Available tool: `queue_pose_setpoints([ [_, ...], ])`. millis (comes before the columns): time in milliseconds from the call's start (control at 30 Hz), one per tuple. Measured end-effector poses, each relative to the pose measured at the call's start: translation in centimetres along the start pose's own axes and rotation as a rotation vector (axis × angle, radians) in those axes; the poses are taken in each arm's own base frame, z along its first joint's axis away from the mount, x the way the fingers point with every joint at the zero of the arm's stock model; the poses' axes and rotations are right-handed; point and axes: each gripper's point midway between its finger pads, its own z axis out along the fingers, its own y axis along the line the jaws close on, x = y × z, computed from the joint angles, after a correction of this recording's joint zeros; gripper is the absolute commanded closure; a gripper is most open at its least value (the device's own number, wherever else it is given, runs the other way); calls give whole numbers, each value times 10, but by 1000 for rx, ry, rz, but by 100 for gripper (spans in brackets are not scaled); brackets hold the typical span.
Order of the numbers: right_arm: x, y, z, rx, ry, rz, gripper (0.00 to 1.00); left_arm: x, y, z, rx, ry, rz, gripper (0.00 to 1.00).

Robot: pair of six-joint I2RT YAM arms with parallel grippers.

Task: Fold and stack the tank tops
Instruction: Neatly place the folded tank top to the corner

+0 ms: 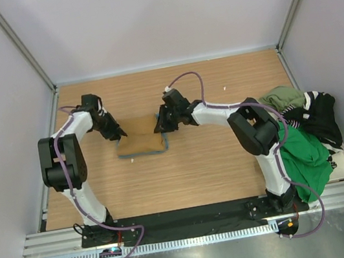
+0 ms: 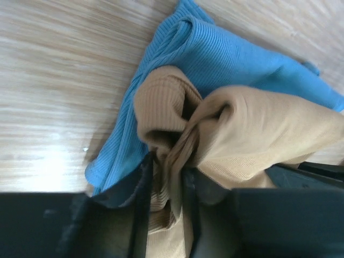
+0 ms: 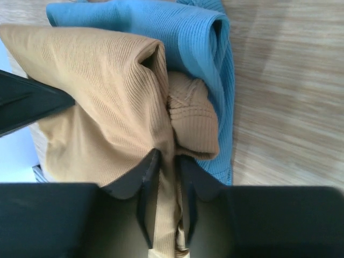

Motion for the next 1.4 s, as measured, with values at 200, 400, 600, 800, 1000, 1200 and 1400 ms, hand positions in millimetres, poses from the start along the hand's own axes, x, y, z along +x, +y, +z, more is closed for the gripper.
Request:
queue_pose_setpoints([
  [200, -3, -4, -2, 20, -15, -19, 46, -8, -7, -25, 12, -99, 21, 50],
  [400, -12, 6, -28, 38, -56, -70, 49, -12, -25, -71, 49, -244, 52, 49],
  [600, -12, 45, -56, -49, -83, -134, 81, 15, -38, -104, 104, -308, 82, 65],
  [800, 18, 85, -50, -256, 12, -118, 94, 41, -38, -99, 180, -284, 71, 78],
  [1000, 54, 70, -23, -361, 127, -44, 95, 77, -10, -39, 199, -139, -30, 84],
  [1200, 75, 22, 6, -367, 212, 81, 97, 87, 11, -1, 171, -59, -109, 84],
  [1400, 68, 22, 3, -392, 195, 69, 95, 72, 4, -18, 191, -161, -81, 80],
])
